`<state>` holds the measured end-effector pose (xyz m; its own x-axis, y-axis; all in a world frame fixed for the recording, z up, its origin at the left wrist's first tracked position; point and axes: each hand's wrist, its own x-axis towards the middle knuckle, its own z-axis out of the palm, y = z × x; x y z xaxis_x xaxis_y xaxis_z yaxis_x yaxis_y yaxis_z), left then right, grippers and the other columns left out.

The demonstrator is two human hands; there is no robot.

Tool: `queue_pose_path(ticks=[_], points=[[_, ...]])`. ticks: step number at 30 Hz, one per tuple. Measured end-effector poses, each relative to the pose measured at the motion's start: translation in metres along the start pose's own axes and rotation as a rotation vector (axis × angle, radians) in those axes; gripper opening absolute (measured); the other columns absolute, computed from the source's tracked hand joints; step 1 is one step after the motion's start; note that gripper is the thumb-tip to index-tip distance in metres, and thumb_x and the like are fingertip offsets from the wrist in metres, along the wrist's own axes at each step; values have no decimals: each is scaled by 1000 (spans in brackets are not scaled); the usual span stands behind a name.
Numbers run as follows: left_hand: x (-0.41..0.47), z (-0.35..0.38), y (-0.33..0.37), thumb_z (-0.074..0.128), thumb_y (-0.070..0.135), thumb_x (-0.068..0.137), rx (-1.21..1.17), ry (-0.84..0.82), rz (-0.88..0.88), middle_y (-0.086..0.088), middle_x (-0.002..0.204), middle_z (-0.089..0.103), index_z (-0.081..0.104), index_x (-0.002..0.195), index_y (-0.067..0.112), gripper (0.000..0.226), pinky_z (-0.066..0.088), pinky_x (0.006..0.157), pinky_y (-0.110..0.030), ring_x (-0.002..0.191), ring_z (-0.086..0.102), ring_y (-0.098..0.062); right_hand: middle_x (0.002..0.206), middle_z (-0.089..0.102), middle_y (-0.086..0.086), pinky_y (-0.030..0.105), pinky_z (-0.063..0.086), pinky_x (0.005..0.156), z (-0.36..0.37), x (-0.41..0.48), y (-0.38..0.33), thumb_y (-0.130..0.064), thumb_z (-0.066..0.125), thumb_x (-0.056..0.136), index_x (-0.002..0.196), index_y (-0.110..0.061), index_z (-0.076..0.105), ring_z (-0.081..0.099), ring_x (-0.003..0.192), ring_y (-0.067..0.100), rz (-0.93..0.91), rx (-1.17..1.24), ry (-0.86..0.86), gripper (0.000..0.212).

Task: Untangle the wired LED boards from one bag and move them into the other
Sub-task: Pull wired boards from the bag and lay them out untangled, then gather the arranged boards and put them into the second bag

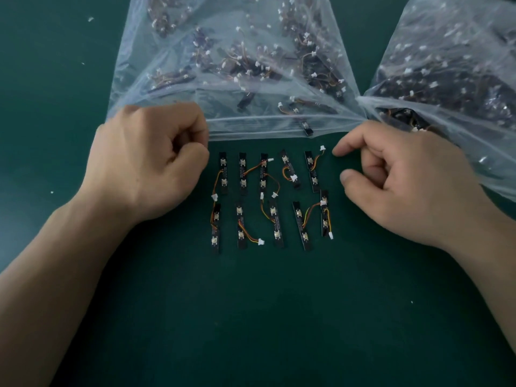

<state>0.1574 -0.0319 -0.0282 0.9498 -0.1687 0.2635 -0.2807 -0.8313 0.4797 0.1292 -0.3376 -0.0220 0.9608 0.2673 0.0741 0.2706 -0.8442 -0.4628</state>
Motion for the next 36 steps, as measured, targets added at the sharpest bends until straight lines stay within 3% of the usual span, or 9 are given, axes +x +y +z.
queue_pose_path(ticks=[3,7,11,14,23,29,33,36], points=[[-2,2,0,52,30,68,102,-57,33,6,63,59,60,83,28,16,44,63,-32,62,56,-17,79,58,-17,31,47,63,-2,-1,1,-46,59,84,105,-42,60,58,70,7,-23,-11,-28,22],[1,-9,-7,54,31,63,39,-235,52,13,76,62,58,85,36,23,41,61,-28,69,56,-15,69,54,-9,28,41,61,-4,-1,4,-42,64,83,107,-39,65,56,66,7,-61,-4,-57,24],[-4,-19,-10,54,39,58,-13,-346,160,7,84,59,57,89,39,31,45,56,-35,67,55,-17,63,51,-10,29,40,58,-7,-1,5,-39,70,81,110,-36,70,54,61,5,-103,26,-121,29],[-7,-20,-5,55,42,59,26,-355,234,6,86,55,57,98,39,39,46,55,-38,67,54,-16,65,51,-11,30,39,58,-10,-1,4,-43,71,79,115,-35,71,53,61,3,-110,33,-154,36],[-8,-18,-4,59,46,58,66,-357,244,9,86,54,54,95,39,39,45,56,-38,69,53,-12,70,51,-11,33,43,58,-12,-1,0,-64,63,75,124,-37,69,53,65,0,-117,58,-190,56],[-10,-19,-2,58,48,60,99,-366,237,14,83,50,53,99,40,40,47,54,-38,70,53,-14,75,51,-13,33,42,58,-10,-2,0,-67,63,76,124,-42,66,52,65,5,-136,29,-173,54],[-14,-18,1,56,50,61,127,-406,269,18,87,46,53,115,40,55,44,58,-35,76,50,-15,82,50,-16,34,45,62,-3,-2,-3,-64,64,81,125,-37,66,52,72,5,-202,10,-143,51],[-17,-16,5,56,50,62,150,-378,254,18,86,46,54,114,39,54,39,58,-29,76,46,-12,84,50,-15,35,47,64,0,-2,-3,-62,63,84,125,-33,67,49,75,7,-234,0,-121,51]])
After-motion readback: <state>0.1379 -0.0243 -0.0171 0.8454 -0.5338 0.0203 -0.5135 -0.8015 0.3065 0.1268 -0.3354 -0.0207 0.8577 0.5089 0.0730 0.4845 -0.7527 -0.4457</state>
